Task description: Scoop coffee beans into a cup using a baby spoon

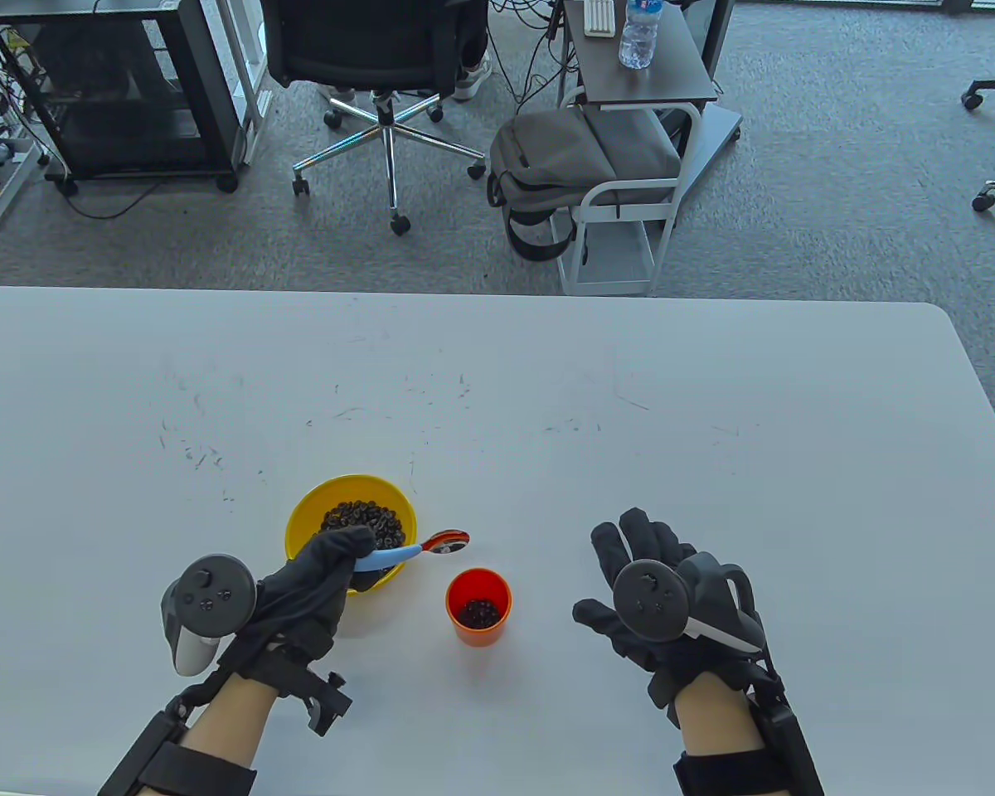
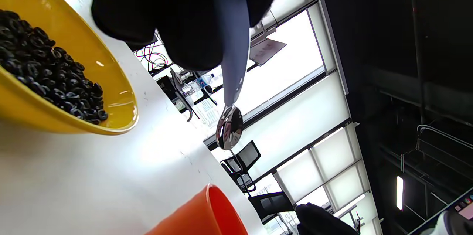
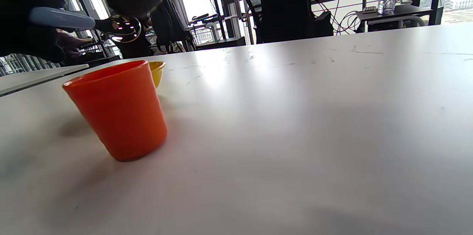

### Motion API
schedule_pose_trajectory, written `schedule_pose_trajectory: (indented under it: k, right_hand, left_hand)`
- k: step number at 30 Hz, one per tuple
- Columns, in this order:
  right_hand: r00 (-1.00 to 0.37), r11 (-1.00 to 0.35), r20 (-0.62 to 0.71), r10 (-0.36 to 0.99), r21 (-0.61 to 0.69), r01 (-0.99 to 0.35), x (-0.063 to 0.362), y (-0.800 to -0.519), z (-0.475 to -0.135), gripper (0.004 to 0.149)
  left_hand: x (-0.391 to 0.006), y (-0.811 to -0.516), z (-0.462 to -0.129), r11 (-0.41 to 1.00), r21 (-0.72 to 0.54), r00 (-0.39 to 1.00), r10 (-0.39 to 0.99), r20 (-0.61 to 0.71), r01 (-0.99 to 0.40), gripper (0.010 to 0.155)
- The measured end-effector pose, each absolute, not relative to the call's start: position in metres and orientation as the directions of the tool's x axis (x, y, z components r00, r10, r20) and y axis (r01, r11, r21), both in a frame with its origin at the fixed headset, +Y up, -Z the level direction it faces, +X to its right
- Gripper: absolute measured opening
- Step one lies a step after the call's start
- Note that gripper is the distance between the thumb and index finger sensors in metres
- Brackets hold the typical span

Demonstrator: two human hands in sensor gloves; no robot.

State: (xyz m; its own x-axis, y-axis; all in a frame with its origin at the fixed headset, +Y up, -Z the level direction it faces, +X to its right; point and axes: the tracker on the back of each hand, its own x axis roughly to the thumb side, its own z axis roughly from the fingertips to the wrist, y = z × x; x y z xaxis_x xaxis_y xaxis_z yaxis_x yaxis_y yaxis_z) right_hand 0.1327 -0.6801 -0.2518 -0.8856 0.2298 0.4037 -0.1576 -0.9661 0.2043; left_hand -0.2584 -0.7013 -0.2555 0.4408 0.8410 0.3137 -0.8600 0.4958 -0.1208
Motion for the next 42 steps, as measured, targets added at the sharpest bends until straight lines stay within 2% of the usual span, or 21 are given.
schedule_pose_trajectory:
  k: [5, 16, 29, 42]
  right_hand:
    - [-0.885, -0.966, 0.406, 0.229, 0.207, -0.155, 0.132, -0.68, -0.252, 0.084]
    - [-0.884, -0.965, 0.406, 0.233, 0.211, -0.158, 0.132, -0.681, -0.252, 0.084]
    - [-0.884, -0.964, 0.406, 0.231, 0.217, -0.152, 0.131, -0.681, -0.252, 0.083]
    - [-0.885, -0.963, 0.406, 0.229, 0.225, -0.147, 0.131, -0.682, -0.252, 0.083]
  left_hand:
    - [-0.281, -0.704, -0.26, 0.524, 0.003, 0.51, 0.826, 0.239, -0.851, 0.042]
    - [-0.307, -0.725, -0.269, 0.558, 0.102, 0.563, 0.826, 0.024, -0.824, 0.042]
    - [-0.309, -0.731, -0.27, 0.645, 0.105, 0.643, 0.763, -0.062, -0.756, 0.044]
    - [-0.314, -0.742, -0.273, 0.698, 0.01, 0.689, 0.709, -0.148, -0.716, 0.045]
